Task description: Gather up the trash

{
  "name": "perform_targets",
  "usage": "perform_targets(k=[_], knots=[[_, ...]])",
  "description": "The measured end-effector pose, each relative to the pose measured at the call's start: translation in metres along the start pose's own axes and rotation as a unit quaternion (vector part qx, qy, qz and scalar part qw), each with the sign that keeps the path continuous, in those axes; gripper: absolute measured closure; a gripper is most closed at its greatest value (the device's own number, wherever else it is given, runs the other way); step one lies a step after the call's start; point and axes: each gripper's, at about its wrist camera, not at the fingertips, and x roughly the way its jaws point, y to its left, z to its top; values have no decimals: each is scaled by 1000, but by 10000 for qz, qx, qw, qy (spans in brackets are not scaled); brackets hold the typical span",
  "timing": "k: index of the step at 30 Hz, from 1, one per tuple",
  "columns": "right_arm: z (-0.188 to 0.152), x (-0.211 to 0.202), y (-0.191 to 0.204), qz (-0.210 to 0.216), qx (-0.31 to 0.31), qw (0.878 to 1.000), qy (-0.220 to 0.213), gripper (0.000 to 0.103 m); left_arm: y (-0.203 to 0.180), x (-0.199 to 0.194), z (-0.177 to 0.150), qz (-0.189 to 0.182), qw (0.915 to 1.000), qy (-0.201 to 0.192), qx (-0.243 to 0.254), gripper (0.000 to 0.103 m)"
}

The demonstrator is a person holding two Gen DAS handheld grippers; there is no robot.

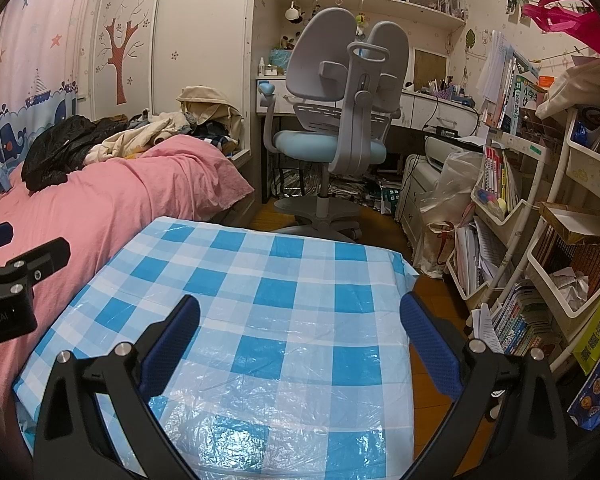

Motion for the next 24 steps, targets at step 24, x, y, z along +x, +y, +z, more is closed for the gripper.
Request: perform_targets(k=[24], knots=[[-18, 42, -13, -236, 100, 9961, 841, 7, 2, 8, -4, 85, 9996, 186, 208, 7]])
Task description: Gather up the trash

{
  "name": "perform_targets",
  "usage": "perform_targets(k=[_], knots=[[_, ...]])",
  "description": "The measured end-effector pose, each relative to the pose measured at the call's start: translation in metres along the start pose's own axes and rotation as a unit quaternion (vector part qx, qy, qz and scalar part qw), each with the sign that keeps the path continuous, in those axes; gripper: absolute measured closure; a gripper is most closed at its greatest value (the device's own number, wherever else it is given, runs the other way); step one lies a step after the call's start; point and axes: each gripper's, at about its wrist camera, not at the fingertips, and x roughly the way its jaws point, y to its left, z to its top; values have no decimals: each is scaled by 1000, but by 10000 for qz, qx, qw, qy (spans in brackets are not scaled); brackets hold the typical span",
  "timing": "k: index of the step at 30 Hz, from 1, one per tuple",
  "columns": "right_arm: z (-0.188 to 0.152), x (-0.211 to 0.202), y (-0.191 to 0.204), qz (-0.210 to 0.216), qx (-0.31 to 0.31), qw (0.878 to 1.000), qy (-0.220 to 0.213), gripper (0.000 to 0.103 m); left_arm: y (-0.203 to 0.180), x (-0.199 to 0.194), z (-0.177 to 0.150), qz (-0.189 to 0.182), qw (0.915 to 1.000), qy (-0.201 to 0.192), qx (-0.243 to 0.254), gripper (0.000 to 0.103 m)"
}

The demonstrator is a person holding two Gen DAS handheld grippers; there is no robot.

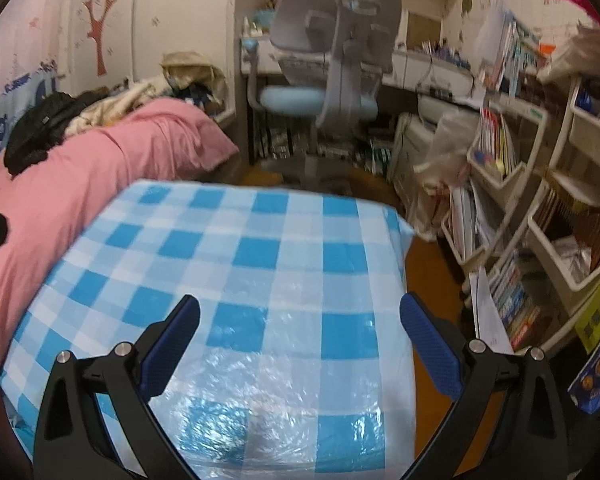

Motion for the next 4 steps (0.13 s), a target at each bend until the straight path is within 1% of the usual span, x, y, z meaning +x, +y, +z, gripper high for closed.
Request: perform_targets(k=[4], knots=[[-9, 21, -2, -168, -61, 9992, 360, 7, 10, 8, -3, -135, 9993, 281, -213, 7]])
